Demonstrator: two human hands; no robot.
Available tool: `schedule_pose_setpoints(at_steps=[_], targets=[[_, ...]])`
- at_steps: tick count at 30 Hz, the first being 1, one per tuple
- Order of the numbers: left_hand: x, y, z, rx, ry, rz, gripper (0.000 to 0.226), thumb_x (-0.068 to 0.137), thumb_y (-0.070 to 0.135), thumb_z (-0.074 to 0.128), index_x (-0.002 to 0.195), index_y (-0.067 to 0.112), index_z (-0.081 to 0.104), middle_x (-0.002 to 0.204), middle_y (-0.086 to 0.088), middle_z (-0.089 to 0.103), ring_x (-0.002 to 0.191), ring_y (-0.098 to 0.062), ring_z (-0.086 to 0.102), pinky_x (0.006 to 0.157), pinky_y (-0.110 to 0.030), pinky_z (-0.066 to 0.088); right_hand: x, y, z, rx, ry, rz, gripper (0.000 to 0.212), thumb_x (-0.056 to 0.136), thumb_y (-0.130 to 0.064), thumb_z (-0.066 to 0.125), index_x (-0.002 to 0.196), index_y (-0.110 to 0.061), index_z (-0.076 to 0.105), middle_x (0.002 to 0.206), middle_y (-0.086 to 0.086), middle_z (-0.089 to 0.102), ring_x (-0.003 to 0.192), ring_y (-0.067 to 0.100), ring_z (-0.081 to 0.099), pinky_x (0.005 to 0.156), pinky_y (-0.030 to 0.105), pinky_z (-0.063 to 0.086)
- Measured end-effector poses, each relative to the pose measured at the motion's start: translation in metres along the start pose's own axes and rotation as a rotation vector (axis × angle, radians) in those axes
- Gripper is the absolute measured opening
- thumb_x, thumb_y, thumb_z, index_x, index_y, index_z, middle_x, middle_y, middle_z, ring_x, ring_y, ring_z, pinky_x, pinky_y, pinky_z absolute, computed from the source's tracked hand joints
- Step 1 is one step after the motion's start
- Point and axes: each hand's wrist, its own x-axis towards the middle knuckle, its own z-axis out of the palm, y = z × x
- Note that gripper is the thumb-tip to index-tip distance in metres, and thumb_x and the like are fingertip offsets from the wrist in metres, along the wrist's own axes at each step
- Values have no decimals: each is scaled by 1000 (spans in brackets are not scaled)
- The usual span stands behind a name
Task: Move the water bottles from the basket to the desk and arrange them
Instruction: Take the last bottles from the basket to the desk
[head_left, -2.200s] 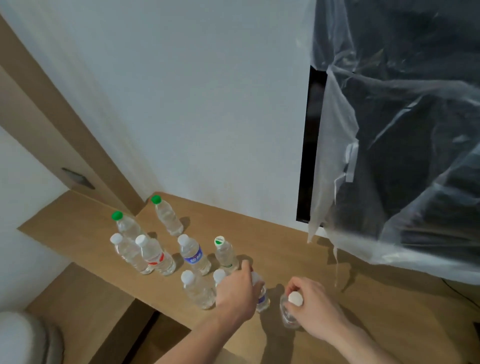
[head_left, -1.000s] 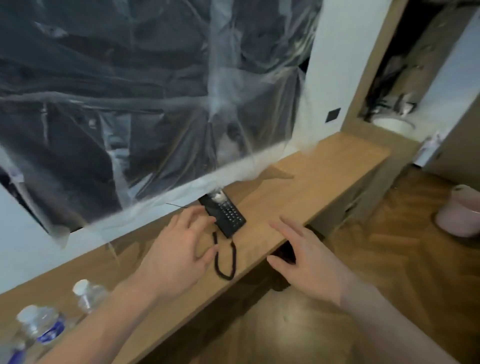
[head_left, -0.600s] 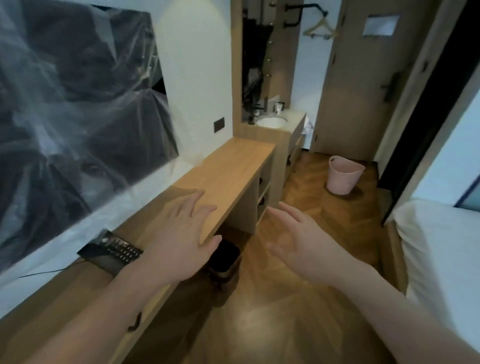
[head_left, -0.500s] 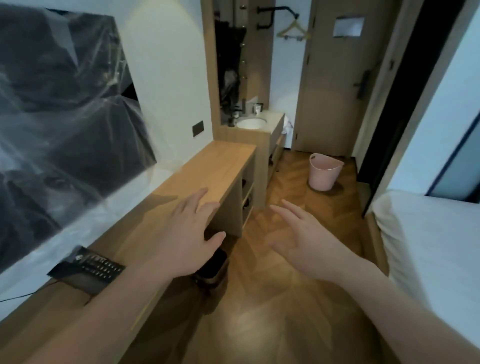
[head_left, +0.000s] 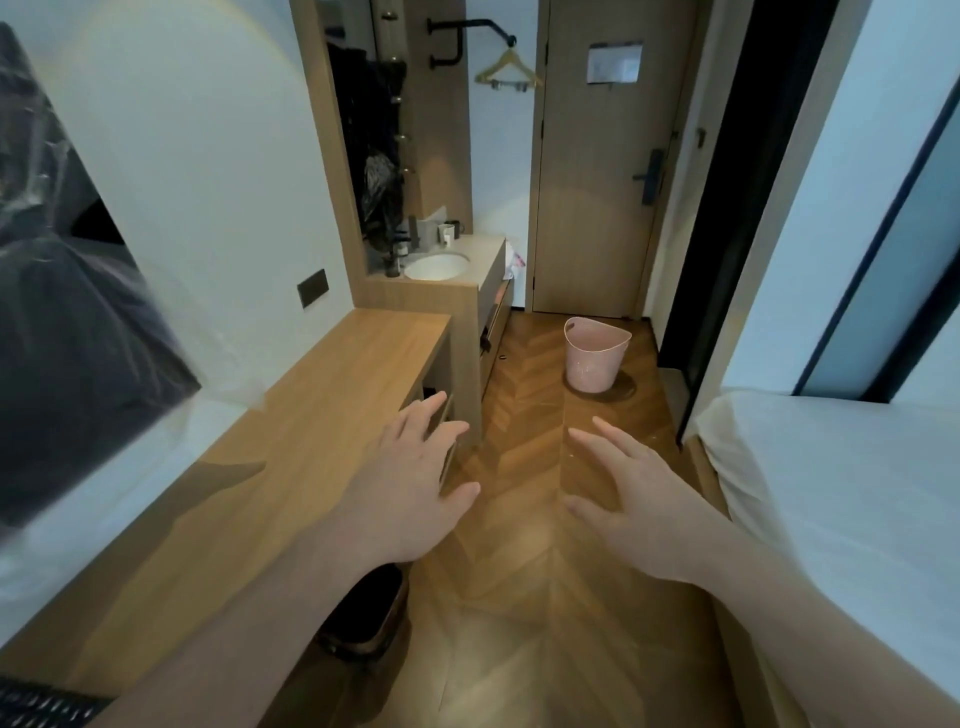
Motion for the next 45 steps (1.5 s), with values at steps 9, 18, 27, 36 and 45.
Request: schedule_pose_setpoints(at_steps=[9, 18, 27, 36, 45], targets=[[139, -77, 13, 38, -93, -18, 70, 100, 61, 51, 161, 37, 27, 173, 11, -1, 159, -18, 2, 130, -44, 13, 157, 5, 10, 42, -21, 32, 76, 101, -55, 60, 165, -42, 22, 176, -14, 8, 162, 17, 13, 130, 42, 25], [296, -35, 51, 39, -186, 108, 71, 98, 65, 51, 160, 39, 26, 173, 10, 1, 160, -20, 4, 130, -47, 12, 246, 108, -8, 40, 28, 172, 78, 98, -59, 61, 164, -45, 22, 175, -15, 9, 161, 16, 18, 126, 38, 26], [462, 23, 114, 22, -187, 61, 73, 95, 69, 51, 158, 42, 28, 173, 12, 2, 160, -19, 4, 128, -46, 9, 363, 238, -59, 26, -14, 214, 76, 99, -60, 59, 163, -48, 20, 175, -18, 5, 162, 17, 14, 127, 42, 26], [572, 48, 137, -17, -170, -37, 72, 96, 68, 51, 159, 43, 26, 173, 13, -2, 160, -18, 1, 127, -44, 7, 495, 320, -118, 20, -84, 132, 76, 100, -59, 60, 164, -46, 22, 175, -16, 8, 162, 18, 15, 127, 43, 27], [719, 21, 166, -13, -147, -58, 77, 96, 67, 52, 162, 40, 21, 173, 9, -2, 160, -21, 3, 126, -40, 5, 648, 358, -133, -3, -157, 92, 76, 100, -59, 58, 164, -45, 20, 176, -16, 4, 162, 17, 11, 129, 44, 27]])
